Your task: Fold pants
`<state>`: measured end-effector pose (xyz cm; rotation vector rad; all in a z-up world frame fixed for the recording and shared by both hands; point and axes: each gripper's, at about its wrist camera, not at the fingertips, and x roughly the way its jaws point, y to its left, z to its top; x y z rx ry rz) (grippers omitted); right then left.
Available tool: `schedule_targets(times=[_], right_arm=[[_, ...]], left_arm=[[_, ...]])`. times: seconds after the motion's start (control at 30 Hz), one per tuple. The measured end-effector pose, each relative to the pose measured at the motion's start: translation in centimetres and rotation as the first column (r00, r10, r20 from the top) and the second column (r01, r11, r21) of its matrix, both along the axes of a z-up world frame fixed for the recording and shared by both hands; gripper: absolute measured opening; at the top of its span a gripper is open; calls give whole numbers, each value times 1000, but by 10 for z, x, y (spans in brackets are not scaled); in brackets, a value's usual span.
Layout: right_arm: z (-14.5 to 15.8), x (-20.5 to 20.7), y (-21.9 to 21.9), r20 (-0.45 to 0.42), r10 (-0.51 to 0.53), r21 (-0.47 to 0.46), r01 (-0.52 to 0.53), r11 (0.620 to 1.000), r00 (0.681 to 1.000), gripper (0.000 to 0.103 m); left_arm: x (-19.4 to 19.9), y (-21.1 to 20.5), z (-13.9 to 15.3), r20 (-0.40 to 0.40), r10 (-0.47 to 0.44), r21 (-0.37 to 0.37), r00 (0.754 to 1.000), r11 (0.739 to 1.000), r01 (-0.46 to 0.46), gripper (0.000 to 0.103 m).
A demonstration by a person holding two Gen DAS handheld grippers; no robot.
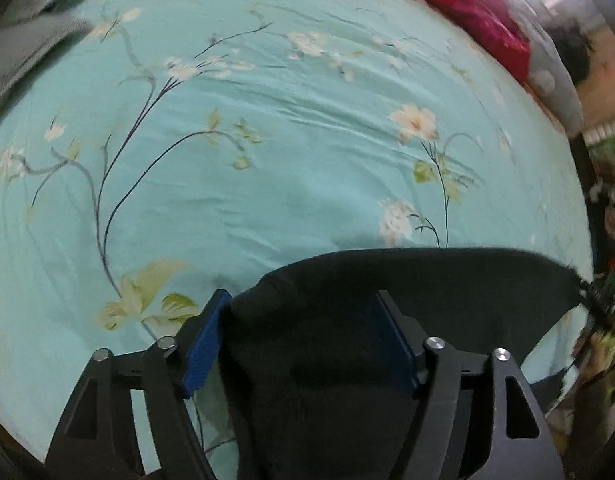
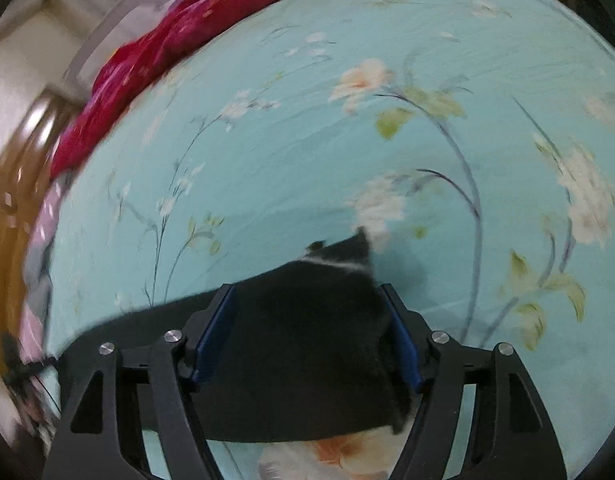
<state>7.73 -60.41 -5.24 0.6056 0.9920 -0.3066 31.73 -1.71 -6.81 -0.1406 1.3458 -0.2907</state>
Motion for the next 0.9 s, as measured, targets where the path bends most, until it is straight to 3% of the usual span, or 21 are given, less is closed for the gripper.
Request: schedule_targets(times=[0.03,0.07,0.1,0.2,0.3,0.5,0.7,0.8,0.9], right_arm=[[1,4,9,-25,43,-51,-44,998,999,64],[2,6,15,-47,70,-83,-73,994,996,38],[3,8,20,-73,92,-112,-100,989,993,15],[13,2,35,-102,103,-206,-123,971,989,15],[34,-14,44,-44,70,-263,-79,962,997,15],[71,-70,64,100,6,-254,19,967,995,15],[81,-144,84,187,-66,-199,103,975,980,15],[65,-184,94,197,-112,-145,142,979,974,15],[38,-218,106,154,-159,-101,176,979,975,15]], left_arm=[[-2,-4,2,20,-15,7,1000,1000,15,21],[-3,-8,4,31,-20,17,999,1000,19,9],[-4,-11,9,47,-20,29,999,999,19,11],[-20,-29,32,164,-80,145,983,988,57,10],[-37,-36,57,254,-108,194,961,979,59,10],[-88,-20,107,402,-67,158,913,987,2,9],[-148,7,104,404,-16,77,915,997,-17,9],[-177,22,84,370,9,46,929,999,-28,9],[-196,35,58,303,28,42,953,998,-43,10]])
